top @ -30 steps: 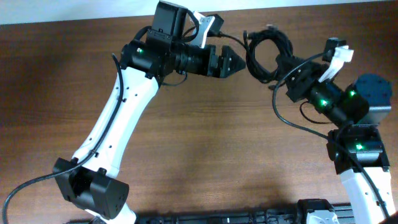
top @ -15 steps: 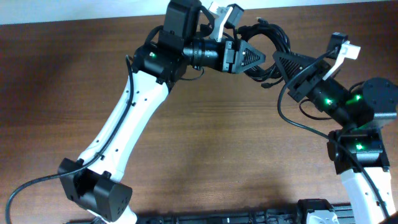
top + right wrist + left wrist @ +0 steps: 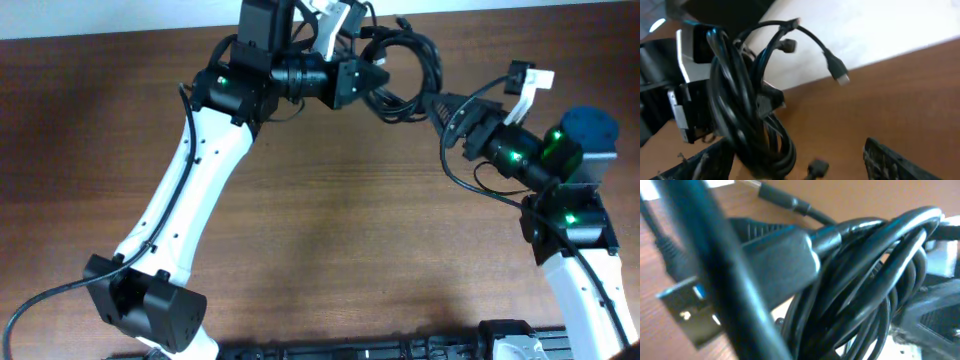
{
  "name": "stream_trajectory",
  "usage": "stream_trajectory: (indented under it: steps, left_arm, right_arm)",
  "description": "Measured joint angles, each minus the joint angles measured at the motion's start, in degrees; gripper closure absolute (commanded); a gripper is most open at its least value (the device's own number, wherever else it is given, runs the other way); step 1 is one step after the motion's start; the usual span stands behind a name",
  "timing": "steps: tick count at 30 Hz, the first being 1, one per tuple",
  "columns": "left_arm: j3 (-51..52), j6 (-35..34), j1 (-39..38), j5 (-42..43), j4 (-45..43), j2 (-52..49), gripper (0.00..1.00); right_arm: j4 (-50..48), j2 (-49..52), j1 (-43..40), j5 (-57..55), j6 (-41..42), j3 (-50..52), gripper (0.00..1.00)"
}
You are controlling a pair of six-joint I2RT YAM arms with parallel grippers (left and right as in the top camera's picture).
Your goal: Untangle cables
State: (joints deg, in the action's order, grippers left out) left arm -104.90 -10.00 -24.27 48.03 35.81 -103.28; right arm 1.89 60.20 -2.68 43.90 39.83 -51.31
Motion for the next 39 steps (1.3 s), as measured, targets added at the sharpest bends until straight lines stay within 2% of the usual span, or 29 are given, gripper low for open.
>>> stream_trajectory:
  steps: [5, 7, 9, 22, 39]
  left_arm:
    - [0.02, 5.49, 0.04, -13.07, 5.62, 0.00, 1.00]
    - [0.02, 7.48, 0.04, -15.56, 5.66, 0.00, 1.00]
    - [0.00, 8.11, 0.04, -16.81, 5.64, 0.00, 1.00]
    - [0.02, 8.94, 0.04, -18.10, 5.66, 0.00, 1.00]
    - [0.02, 8.94, 0.04, -18.10, 5.53, 0.00, 1.00]
  right_arm:
    - [7.19, 1.68, 0.00, -0.02, -4.90, -0.02, 0.09]
    - [9.07, 2.01, 0.00, -0.09, -6.54, -0.02, 0.08]
    - [9.31, 2.34, 0.00, -0.07, -7.61, -0.02, 0.01]
    - [9.33, 7.45, 0.00, -0.09, -8.74, -0.02, 0.01]
    - [9.33, 23.47, 0.00, -0.09, -8.79, -0.02, 0.01]
